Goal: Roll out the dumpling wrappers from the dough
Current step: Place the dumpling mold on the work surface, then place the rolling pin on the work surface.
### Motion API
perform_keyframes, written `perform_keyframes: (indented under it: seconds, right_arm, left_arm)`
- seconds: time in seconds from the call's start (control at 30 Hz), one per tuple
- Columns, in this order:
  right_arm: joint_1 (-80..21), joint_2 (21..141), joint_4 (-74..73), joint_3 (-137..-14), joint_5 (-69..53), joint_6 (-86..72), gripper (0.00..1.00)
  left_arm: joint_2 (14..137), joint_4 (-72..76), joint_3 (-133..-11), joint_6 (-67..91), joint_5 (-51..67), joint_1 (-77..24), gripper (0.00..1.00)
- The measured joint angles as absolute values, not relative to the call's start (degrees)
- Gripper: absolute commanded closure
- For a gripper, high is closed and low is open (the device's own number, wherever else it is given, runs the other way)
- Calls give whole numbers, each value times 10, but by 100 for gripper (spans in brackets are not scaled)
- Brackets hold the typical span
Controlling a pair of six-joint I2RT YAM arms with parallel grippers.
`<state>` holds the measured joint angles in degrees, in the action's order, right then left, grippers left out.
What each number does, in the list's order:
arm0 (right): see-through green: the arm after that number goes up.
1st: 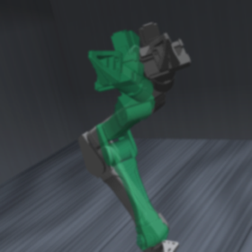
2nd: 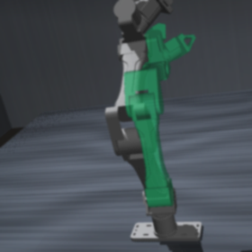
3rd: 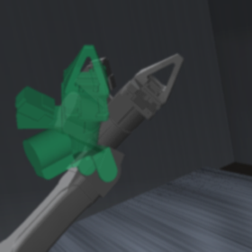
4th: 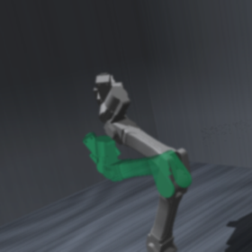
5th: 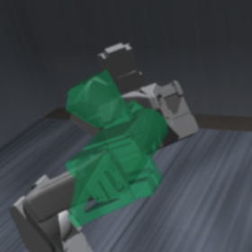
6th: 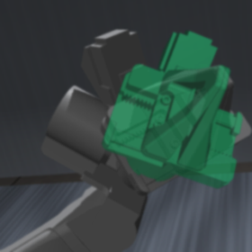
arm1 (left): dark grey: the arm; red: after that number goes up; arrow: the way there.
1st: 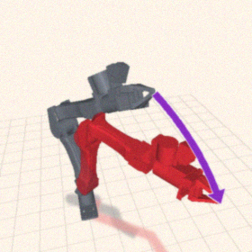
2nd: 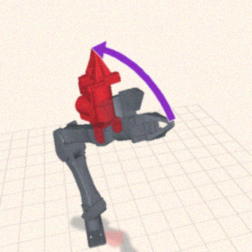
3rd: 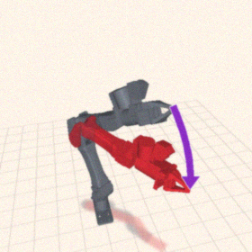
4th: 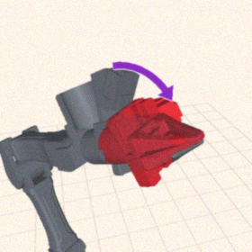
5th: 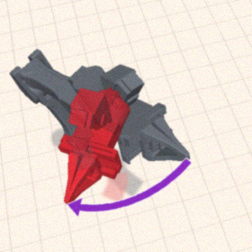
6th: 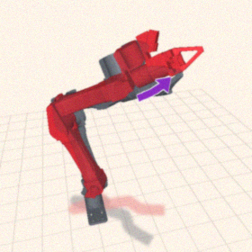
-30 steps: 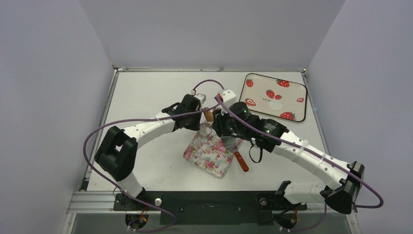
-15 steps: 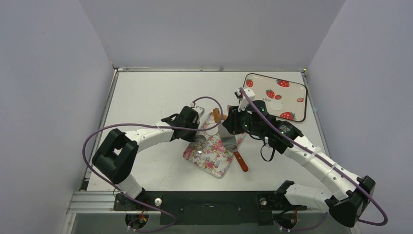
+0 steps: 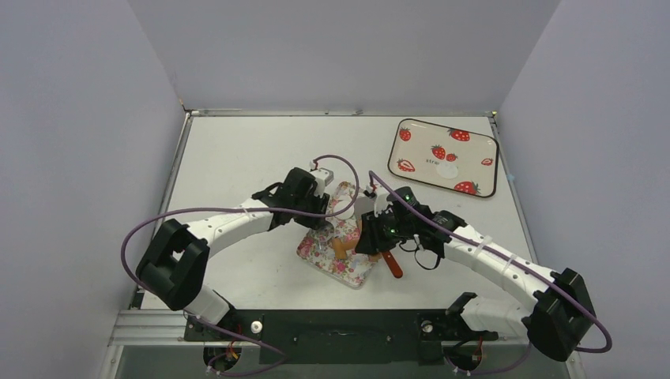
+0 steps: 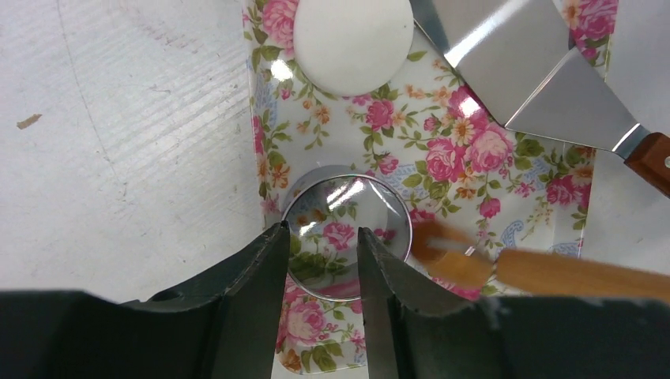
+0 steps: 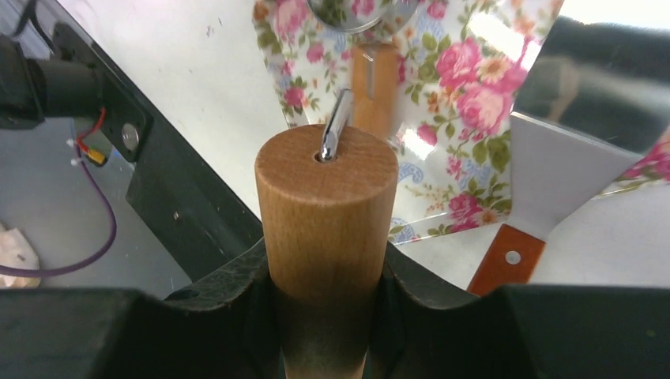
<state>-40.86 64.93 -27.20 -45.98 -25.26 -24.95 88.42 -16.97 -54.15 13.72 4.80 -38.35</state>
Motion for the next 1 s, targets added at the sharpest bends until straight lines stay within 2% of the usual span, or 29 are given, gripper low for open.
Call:
perform_keyframes:
  seconds: [0.33, 0.5, 0.57, 0.6, 0.63, 0.7, 0.83, 1.0]
  right_arm:
    - [-368, 710, -231, -416, -332, -254, 100]
    - [-355, 722, -229, -416, -338, -263, 91]
    - [-352, 728, -228, -416, -338, -269, 70]
    - [-350, 733, -228, -417, -338, -273, 50]
    - [-350, 738, -231, -418, -330, -273, 34]
    - [-350, 746, -246, -418, -312, -274, 27]
    - [-356, 744, -321, -443, -262, -260, 19]
    - [-358, 719, -401, -542, -196, -248, 17]
  left_arm:
    - [856, -167, -547, 101, 45, -374, 65]
    - [855, -158, -551, 88, 43, -374, 64]
    - [855, -155, -551, 85, 44, -374, 64]
    - [855, -154, -551, 83, 44, -374, 64]
    - [855, -151, -551, 82, 44, -374, 64]
    - [855, -146, -551, 78, 44, -374, 64]
    - [855, -133, -555, 64, 43, -374, 64]
    - [855, -118, -567, 52, 44, -374, 64]
